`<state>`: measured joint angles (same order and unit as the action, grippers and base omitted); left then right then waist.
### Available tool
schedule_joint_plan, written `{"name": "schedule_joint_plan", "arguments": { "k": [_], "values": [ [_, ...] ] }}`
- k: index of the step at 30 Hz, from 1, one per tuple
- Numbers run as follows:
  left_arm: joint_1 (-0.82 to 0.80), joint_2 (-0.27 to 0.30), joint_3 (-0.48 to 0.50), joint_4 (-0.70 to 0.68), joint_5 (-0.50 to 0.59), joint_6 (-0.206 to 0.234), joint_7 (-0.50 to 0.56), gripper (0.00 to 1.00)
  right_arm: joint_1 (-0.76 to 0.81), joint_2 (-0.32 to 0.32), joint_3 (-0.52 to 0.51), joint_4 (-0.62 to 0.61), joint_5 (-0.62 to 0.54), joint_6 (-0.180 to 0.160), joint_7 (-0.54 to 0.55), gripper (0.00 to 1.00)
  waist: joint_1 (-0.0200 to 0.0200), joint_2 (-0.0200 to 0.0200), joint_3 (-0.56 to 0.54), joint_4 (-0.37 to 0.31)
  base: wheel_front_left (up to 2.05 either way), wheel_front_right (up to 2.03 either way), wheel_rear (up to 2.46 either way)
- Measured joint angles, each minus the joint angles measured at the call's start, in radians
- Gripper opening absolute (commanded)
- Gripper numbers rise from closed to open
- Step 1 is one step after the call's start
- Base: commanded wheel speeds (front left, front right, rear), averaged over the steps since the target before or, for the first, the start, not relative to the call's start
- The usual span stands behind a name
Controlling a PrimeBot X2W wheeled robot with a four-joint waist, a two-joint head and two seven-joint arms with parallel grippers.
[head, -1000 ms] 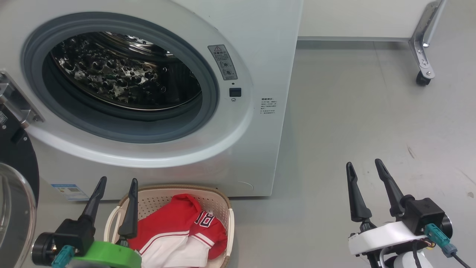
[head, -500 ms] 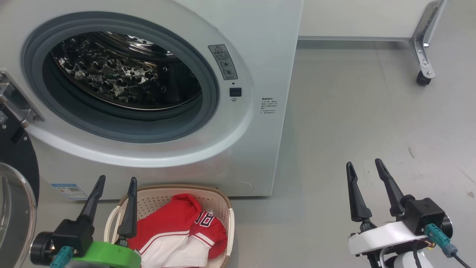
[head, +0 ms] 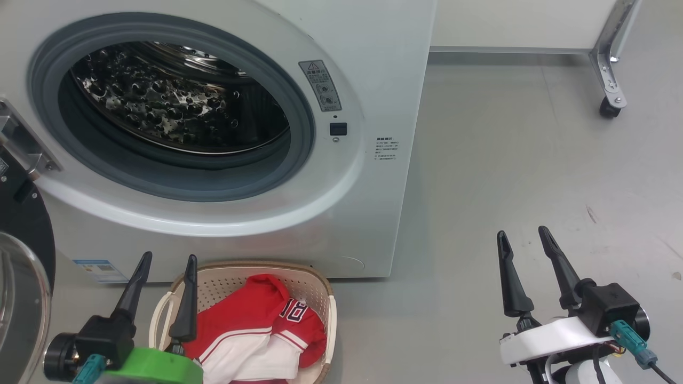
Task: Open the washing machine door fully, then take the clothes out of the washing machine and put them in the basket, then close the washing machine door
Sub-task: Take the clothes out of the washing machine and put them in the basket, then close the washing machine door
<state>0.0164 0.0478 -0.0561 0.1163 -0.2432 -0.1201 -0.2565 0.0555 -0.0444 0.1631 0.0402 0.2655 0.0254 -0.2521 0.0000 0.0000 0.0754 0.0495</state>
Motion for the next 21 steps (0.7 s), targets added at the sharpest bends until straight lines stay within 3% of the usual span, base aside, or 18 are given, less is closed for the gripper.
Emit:
{"name": "schedule_joint_plan", "arguments": {
  "k": [21],
  "values": [
    [0.004, -0.002, 0.003, -0.005, 0.0, 0.0, 0.0, 1.0, 0.0, 0.0, 0.001, -0.001, 0.006, 0.0, 0.0, 1.0, 0.0, 0.0, 0.01, 0.0, -0.61, 0.61, 0.0]
  ]
}}
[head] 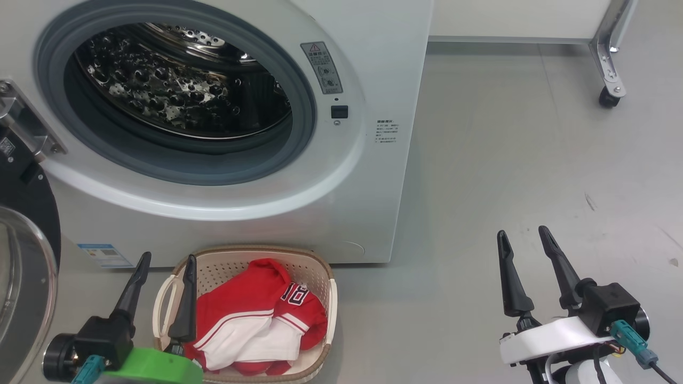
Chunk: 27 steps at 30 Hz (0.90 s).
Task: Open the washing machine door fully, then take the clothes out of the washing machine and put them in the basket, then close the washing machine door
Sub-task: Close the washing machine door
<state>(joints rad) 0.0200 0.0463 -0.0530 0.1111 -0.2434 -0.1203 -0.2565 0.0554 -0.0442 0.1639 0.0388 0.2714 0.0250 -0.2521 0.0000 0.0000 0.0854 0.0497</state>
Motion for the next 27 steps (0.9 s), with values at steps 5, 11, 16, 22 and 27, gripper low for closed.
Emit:
{"name": "schedule_joint_plan", "arguments": {
  "k": [5, 11, 16, 22, 27],
  "values": [
    [0.0, 0.0, 0.0, 0.0, 0.0, -0.001, 0.0, 1.0, 0.0, 0.0, 0.0, 0.0, 0.001, -0.001, 0.0, 1.0, 0.0, 0.0, 0.003, -0.001, -1.11, 1.11, 0.0],
    [0.0, -0.001, 0.0, 0.0, 0.0, -0.001, 0.0, 1.0, 0.0, 0.0, 0.0, 0.0, 0.001, -0.001, 0.0, 1.0, 0.0, 0.0, 0.004, -0.001, -1.34, 1.34, 0.0],
    [0.0, -0.001, -0.005, -0.013, 0.0, -0.001, 0.0, 1.0, 0.0, 0.0, 0.001, 0.0, 0.001, -0.001, 0.0, 1.0, 0.0, 0.0, 0.001, -0.001, -1.46, 1.46, 0.0],
    [0.0, -0.001, -0.006, -0.013, 0.001, -0.001, 0.0, 1.0, 0.0, 0.0, 0.003, 0.001, 0.001, -0.001, 0.0, 1.0, 0.0, 0.0, -0.002, 0.0, -1.25, 1.25, 0.0],
    [0.0, -0.001, -0.007, -0.013, 0.012, -0.001, 0.0, 1.0, 0.0, 0.0, 0.007, 0.001, 0.001, -0.001, 0.0, 1.0, 0.0, 0.0, -0.002, 0.0, -1.03, 1.03, 0.0]
  ]
}}
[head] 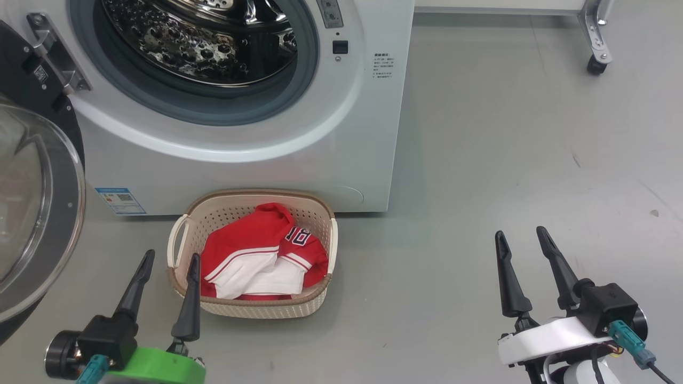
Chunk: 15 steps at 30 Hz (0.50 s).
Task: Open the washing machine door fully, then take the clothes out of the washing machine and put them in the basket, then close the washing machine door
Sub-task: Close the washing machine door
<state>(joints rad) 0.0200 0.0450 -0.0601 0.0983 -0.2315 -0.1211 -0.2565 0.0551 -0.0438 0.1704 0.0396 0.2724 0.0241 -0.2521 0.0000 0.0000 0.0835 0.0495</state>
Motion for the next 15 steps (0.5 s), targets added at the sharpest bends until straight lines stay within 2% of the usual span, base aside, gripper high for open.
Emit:
{"name": "schedule_joint_plan", "arguments": {
  "k": [15],
  "values": [
    [0.0, 0.0, 0.0, -0.007, 0.006, 0.0, 0.0, 1.0, 0.0, 0.0, 0.002, 0.001, 0.002, 0.0, 0.0, 1.0, 0.0, 0.0, 0.005, 0.0, -0.64, 0.64, 0.0]
  ]
}}
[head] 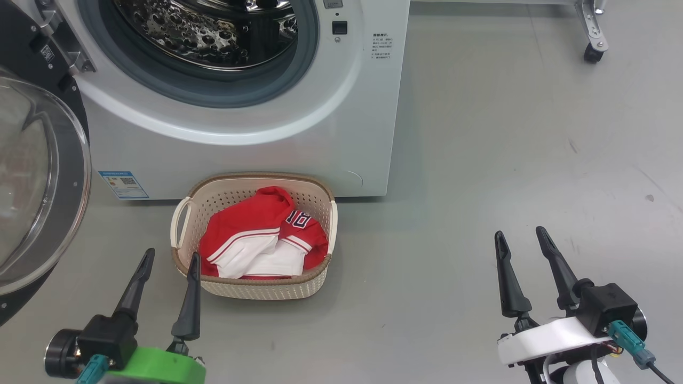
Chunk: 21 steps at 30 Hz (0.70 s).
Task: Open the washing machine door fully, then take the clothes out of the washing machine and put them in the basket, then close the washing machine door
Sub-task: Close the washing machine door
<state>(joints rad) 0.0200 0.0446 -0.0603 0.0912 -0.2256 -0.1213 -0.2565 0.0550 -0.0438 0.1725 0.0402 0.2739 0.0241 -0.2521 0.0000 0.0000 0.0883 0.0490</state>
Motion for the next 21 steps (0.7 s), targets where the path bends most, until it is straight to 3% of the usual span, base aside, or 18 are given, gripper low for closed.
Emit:
{"name": "schedule_joint_plan", "arguments": {
  "k": [21],
  "values": [
    [0.0, 0.0, -0.002, -0.003, 0.0, 0.0, 0.0, 1.0, -0.001, 0.0, 0.0, 0.0, 0.0, -0.001, 0.0, 1.0, 0.0, 0.0, 0.005, 0.003, -0.07, 0.07, 0.0]
  ]
}}
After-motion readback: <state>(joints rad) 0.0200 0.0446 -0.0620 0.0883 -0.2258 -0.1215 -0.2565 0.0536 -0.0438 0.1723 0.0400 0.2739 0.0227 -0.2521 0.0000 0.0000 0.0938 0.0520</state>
